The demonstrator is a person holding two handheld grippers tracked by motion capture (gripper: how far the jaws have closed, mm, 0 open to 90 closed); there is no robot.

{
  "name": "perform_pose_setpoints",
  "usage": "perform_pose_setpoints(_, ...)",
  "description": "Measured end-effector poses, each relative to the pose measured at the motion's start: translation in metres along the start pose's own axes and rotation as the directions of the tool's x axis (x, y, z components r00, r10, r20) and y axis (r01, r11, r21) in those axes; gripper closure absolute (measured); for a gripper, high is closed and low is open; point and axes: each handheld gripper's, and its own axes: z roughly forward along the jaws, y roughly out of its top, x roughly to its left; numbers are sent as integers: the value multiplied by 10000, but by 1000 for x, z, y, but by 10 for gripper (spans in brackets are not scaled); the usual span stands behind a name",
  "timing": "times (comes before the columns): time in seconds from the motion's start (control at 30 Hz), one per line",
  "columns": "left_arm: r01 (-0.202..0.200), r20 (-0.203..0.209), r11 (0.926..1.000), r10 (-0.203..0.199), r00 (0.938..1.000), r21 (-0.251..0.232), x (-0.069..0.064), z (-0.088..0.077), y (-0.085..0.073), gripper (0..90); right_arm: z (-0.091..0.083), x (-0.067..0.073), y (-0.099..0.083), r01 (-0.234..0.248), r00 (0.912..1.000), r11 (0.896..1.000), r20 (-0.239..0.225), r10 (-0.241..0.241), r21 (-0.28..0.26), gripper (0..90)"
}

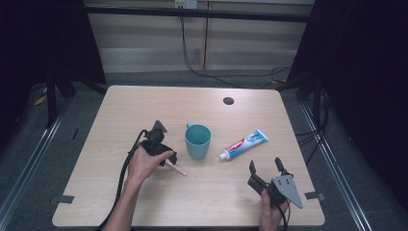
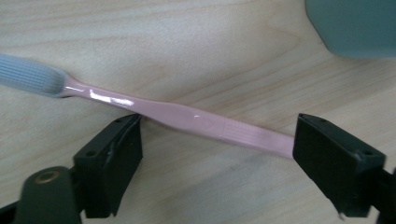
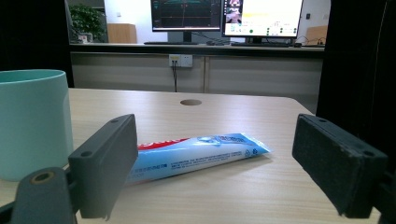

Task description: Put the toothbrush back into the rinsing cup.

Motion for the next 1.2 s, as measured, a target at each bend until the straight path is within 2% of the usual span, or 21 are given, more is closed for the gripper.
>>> perform_pose_setpoints(0.1,-25,-395,10000,22,9992,-70,-3,2,2,166,0,0,0,-12,10000,10000,-8,12,-3,134)
perform_pose_setpoints(0.13,-153,-655,9999,149,9977,-57,-5,2,2,175,0,0,0,-15,10000,10000,-11,15,-9,134)
perform_pose_setpoints(0.27,-334,-1209,9993,313,9922,-146,-8,4,2,196,0,0,0,-18,10000,10000,-24,18,-9,134)
perform_pose_setpoints(0.4,-70,-1062,9998,48,9943,-202,-9,5,3,157,0,0,0,-6,10000,10000,-25,6,-9,134)
perform_pose_setpoints(0.47,63,-644,9994,-84,9979,-327,-7,3,2,171,0,0,0,-6,10000,10000,-29,6,-10,134)
perform_pose_setpoints(0.53,22,-93,9989,-26,10000,-470,-6,1,2,246,0,0,0,7,10000,10000,-27,-7,-9,134)
perform_pose_setpoints(0.6,87,16,9981,-86,10000,-615,-3,0,3,278,0,0,0,3,10000,10000,-30,-3,-15,134)
perform_pose_setpoints(0.67,25,-79,9973,-31,10000,-735,-1,0,4,289,0,0,0,-8,10000,10000,-34,8,-14,134)
perform_pose_setpoints(0.8,-20,-317,9962,-8,9995,-869,-6,4,7,207,0,0,0,13,10000,10000,-42,-13,3,134)
perform_pose_setpoints(0.9,-165,-669,9959,105,9977,-888,-8,6,11,205,0,0,0,7,10000,10000,-38,-7,-13,134)
perform_pose_setpoints(0.97,-406,-914,9957,329,9953,-836,-9,6,11,208,0,0,0,7,10000,10000,-44,-7,-13,134)
perform_pose_setpoints(1.03,-623,-1290,9941,505,9904,-891,-10,7,11,242,0,0,0,10,10000,10000,-50,-10,-12,134)
perform_pose_setpoints(1.1,-849,-1785,9925,682,9816,-877,-10,7,11,285,0,0,0,10,10000,10000,-56,-10,-13,134)
perform_pose_setpoints(1.2,-1032,-1986,9909,844,9764,-865,-8,5,10,350,0,0,0,5,10000,10000,-77,-5,-29,134)
